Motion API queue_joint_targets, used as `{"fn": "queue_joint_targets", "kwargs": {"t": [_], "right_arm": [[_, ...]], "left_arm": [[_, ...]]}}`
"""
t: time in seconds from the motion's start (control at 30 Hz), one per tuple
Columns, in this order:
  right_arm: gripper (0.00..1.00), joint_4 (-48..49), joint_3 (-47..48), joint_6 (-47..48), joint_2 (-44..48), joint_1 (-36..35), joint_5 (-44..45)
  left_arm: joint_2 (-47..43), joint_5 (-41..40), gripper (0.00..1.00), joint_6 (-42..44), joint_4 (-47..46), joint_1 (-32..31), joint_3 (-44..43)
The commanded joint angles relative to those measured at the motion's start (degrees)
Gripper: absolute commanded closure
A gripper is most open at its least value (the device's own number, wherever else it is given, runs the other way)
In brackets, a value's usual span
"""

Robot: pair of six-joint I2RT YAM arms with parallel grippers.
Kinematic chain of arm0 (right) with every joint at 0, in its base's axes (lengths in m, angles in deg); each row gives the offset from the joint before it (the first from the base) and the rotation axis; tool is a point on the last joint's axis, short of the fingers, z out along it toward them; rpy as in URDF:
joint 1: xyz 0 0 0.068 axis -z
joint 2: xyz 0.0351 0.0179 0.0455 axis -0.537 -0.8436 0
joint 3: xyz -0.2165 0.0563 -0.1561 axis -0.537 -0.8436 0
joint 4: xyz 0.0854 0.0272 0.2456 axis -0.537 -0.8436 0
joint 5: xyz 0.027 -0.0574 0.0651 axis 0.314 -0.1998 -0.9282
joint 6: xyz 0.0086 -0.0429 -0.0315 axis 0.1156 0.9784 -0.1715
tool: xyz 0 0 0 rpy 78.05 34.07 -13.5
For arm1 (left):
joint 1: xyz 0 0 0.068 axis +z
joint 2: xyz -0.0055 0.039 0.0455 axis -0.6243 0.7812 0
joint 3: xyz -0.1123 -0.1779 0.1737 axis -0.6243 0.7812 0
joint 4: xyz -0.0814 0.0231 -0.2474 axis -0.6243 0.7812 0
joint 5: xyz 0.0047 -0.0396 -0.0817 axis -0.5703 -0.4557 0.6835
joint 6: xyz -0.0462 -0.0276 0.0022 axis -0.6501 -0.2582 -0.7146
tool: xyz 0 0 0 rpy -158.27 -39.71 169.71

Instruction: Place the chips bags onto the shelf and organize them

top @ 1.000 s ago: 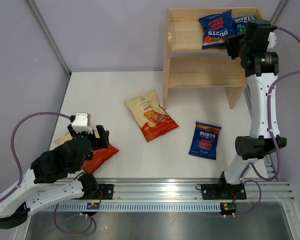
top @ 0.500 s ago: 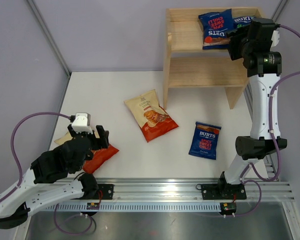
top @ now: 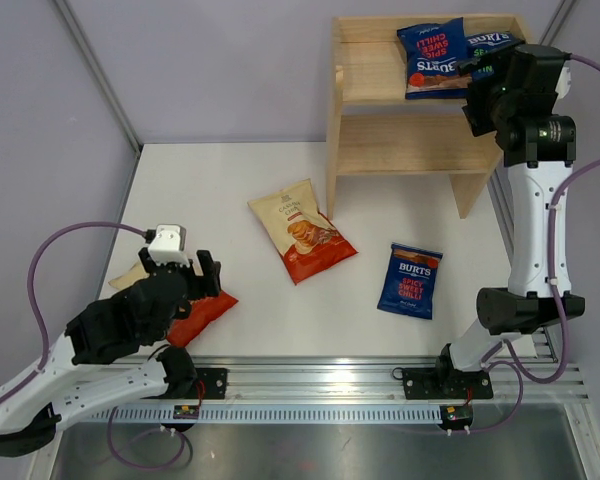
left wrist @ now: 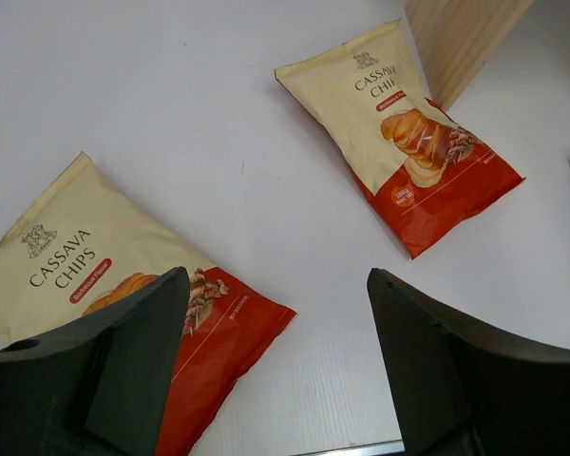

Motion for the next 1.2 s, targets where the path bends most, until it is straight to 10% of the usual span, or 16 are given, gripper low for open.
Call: {"fn": "queue_joint_targets", "kwargs": {"t": [0.0,0.17,0.6,1.17], "right_arm": [[0.01,0.5,-1.7,2.6,4.5,0.6,-1.4],[0.01,1.9,-7.4,7.3,9.0,2.9,-1.6],[0.01,6.8,-46.2,37.4,36.4,3.1,-20.3],[0.01,5.5,-85.1,21.1,71.9,3.0,-16.9]], "left_arm": [[1.1,0.9,0.16,-0.3,-2.5,-0.1,-1.6],[3.1,5.8,0.01,-1.9,-4.3,-0.1,-3.3],[13.1,21.7,0.01,-2.5,-21.7,-0.2,-0.1],[50.1,45.8,0.01,-1.9,-46.1,0.4,-8.6]]}}
